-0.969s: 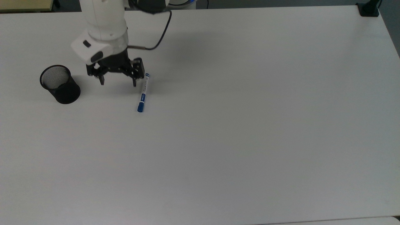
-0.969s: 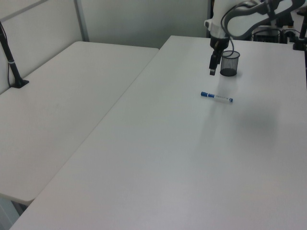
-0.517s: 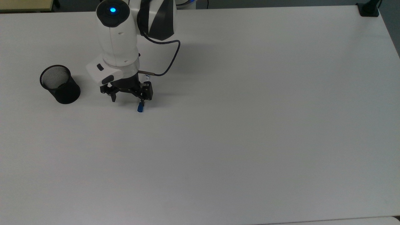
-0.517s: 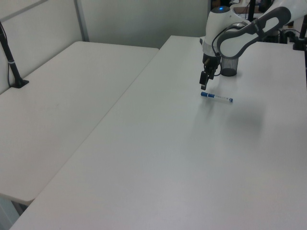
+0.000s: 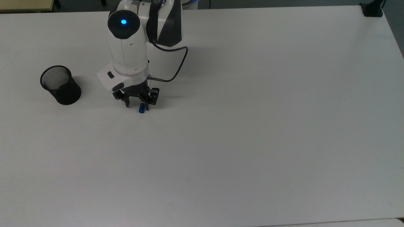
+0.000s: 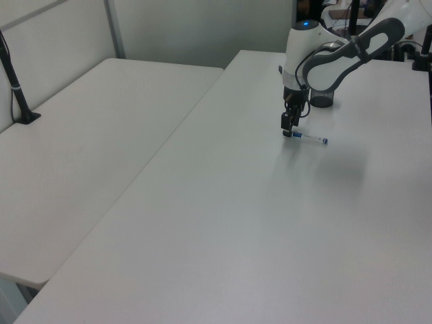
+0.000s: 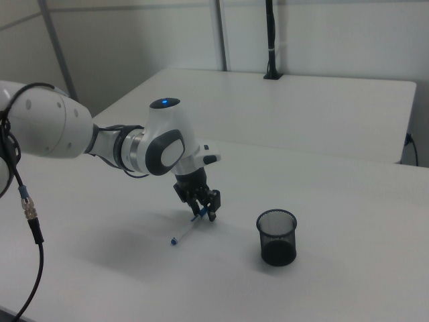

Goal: Insert the marker
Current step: 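Lower the open gripper onto the white marker and close on it, then lift the marker and carry it over the black mesh cup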

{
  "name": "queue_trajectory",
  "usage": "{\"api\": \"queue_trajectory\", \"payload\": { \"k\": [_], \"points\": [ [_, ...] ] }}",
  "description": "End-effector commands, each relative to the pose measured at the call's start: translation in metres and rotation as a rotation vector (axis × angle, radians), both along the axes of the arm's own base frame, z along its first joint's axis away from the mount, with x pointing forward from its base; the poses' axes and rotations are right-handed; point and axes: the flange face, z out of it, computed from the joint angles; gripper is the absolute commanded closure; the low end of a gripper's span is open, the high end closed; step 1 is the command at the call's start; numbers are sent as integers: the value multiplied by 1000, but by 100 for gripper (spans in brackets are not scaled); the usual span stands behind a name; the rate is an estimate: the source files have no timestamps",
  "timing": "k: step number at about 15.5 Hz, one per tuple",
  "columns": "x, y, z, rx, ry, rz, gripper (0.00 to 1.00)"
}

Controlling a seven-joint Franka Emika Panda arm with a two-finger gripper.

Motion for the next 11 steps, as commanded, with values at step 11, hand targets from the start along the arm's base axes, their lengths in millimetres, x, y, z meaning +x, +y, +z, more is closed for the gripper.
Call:
{"api": "queue_trajectory", "payload": {
  "k": [11],
  "points": [
    [-22,-29,158,-9,-219,-63,100]
  ]
}}
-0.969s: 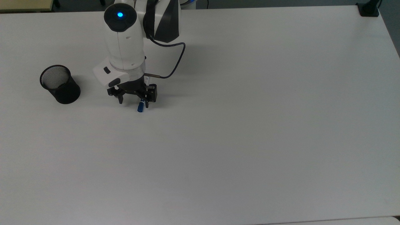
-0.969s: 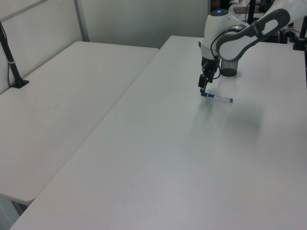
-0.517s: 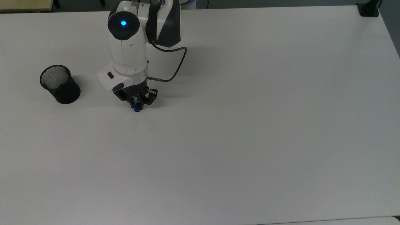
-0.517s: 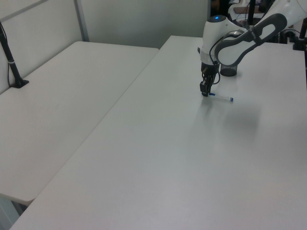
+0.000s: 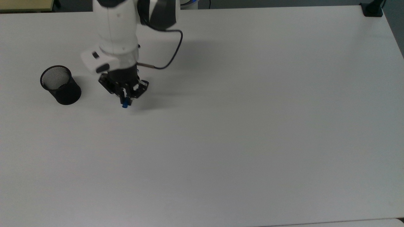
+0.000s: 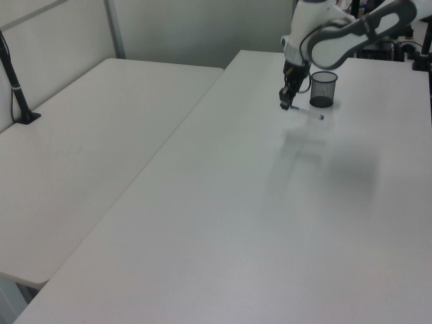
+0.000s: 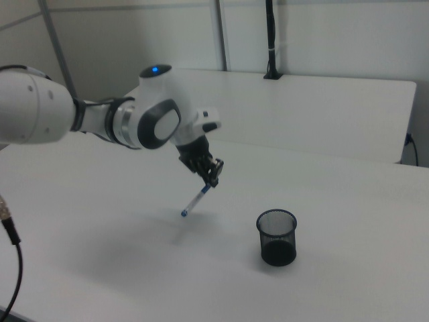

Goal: Insert the marker
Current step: 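Lift the marker and carry it over the black mesh cup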

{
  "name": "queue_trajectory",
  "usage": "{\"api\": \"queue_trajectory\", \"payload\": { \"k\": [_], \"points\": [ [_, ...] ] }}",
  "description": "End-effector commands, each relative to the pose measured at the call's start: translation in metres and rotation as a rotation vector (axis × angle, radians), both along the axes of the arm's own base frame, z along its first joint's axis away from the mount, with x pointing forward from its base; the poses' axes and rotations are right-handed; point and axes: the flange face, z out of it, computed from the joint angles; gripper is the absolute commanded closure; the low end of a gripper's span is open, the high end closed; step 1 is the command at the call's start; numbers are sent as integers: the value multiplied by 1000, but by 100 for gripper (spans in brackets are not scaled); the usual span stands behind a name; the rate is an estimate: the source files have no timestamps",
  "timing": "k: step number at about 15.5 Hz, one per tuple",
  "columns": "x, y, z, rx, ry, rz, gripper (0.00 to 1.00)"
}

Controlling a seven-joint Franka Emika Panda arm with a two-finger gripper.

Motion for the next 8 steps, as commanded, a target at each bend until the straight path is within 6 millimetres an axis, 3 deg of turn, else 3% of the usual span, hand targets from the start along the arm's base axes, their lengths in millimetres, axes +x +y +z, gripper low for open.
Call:
{"api": "queue_trajectory", "payload": {
  "k": [1,5,8],
  "points": [
    [-30,-21,93,-7,-119,-37,100],
    [-44,-57,148,-60,-304,-26,100],
    [-54,-92,160,-117,-421,-12,100]
  ]
}}
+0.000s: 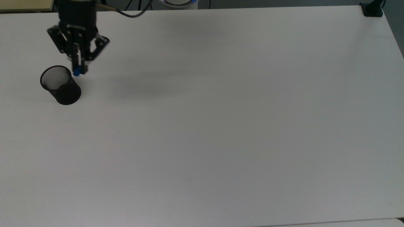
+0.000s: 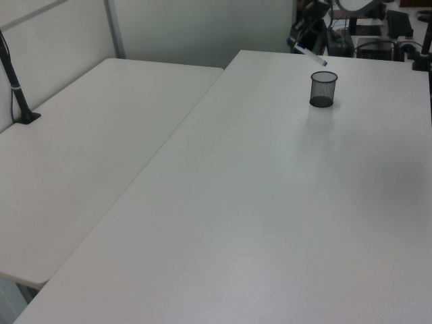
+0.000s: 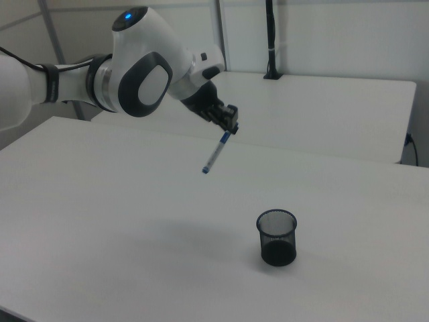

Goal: Insert the marker
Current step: 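Lift the marker and carry it over the black mesh cup, then lower the marker tip-first into the mesh cup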

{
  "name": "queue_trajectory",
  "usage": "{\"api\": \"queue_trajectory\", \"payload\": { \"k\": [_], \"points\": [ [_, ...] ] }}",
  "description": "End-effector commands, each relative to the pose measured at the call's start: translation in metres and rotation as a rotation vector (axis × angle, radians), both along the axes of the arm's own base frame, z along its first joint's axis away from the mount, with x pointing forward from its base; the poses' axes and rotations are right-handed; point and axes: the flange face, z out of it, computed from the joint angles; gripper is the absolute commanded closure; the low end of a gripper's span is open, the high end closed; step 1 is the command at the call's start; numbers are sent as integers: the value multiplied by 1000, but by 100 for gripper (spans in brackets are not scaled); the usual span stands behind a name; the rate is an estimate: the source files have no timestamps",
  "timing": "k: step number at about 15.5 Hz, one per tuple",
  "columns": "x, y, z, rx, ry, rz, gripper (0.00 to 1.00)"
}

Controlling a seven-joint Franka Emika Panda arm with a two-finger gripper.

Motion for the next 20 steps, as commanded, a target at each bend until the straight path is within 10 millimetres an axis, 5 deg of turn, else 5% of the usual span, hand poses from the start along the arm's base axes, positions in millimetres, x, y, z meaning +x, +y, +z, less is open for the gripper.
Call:
{"api": "queue_trajectory", "payload": {
  "k": [1,4,12,20],
  "points": [
    [-24,-40,3,-86,-149,34,100],
    [-45,-67,-28,-175,-264,50,100],
    [-42,-93,-103,-193,-255,14,100],
    [-41,-111,-143,-216,-276,-10,100]
  ]
}}
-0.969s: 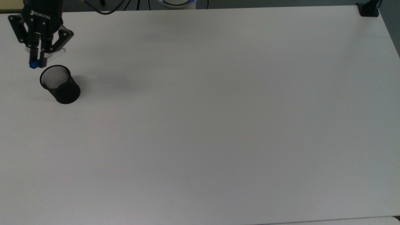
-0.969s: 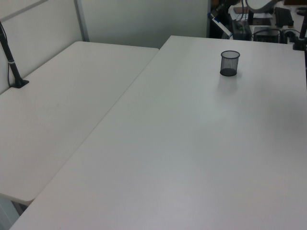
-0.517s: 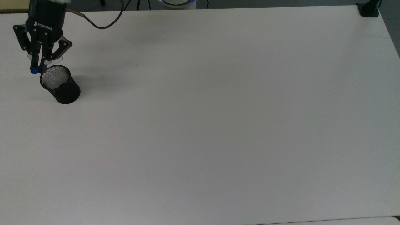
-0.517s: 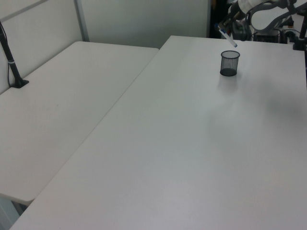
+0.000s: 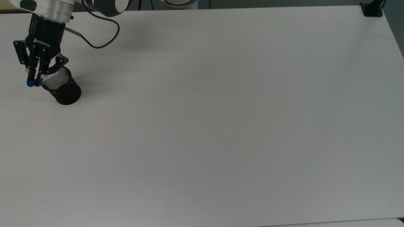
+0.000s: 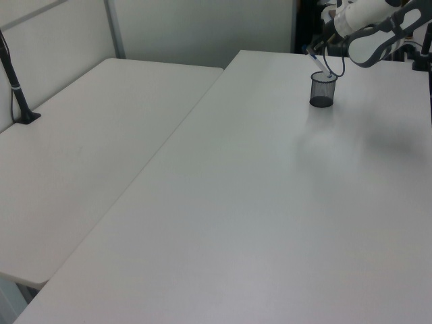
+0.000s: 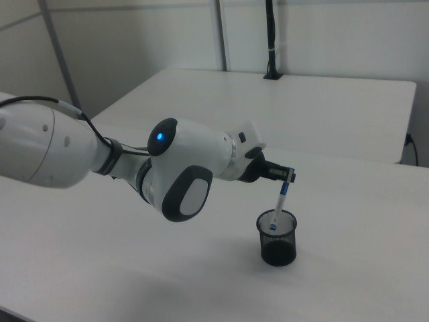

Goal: Insert the marker
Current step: 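Lower the marker tip-first into the mesh cup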

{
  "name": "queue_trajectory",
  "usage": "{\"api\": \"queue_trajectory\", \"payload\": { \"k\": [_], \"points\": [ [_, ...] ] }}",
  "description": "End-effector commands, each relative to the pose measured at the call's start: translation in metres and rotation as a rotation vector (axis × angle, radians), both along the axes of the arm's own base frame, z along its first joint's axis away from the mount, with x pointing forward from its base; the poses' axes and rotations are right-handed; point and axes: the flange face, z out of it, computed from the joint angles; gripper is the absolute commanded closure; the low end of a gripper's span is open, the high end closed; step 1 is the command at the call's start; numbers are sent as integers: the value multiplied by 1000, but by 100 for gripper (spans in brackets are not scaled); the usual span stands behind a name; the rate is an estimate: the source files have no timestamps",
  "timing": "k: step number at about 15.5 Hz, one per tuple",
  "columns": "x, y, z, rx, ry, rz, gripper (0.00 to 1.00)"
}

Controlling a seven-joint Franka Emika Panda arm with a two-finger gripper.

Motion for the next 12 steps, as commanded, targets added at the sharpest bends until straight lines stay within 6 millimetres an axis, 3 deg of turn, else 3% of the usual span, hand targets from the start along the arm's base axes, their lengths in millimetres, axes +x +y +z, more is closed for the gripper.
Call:
{"api": "queue_trajectory", "payload": {
  "k": [1,6,7,10,12],
  "points": [
    [1,1,-14,-22,-30,8,100],
    [-4,3,-28,-14,-11,9,98],
    [-4,2,-28,-12,-12,4,90],
    [-5,1,-23,-3,-20,-6,51],
    [-5,1,-20,4,-27,-13,35]
  ]
}}
